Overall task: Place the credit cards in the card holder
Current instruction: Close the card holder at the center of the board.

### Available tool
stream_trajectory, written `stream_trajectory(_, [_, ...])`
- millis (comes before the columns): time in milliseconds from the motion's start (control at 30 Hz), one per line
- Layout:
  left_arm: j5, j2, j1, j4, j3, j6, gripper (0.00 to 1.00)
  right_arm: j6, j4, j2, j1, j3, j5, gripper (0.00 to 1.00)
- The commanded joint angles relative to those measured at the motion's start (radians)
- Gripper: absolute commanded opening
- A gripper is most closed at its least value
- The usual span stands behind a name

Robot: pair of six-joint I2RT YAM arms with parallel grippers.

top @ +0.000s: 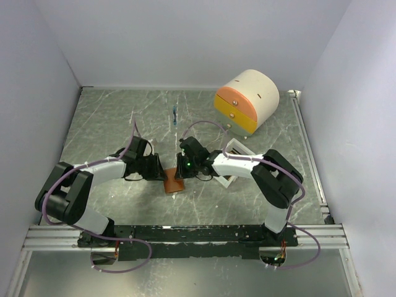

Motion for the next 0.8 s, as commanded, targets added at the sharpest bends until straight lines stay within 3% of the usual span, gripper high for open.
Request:
stream_trajectory(0, [0.008,0.043,-0.036,0.047,-0.043,-0.008,0.33,-0.031,-0.089,0.059,0.025,0.032,0.109,0.12])
stream_trajectory(367, [0.004,0.02,-0.036,0.058,-0.047,-0.034,0.34,-0.067,-0.276,0.154,0.087,0.112,0.214,0.12])
stream_trajectory(767, [0.012,-0.012,-0.036,0.048,-0.033,-0.051,0.34,-0.08,-0.363,0.226,0.096,0.162,0.248,0.12])
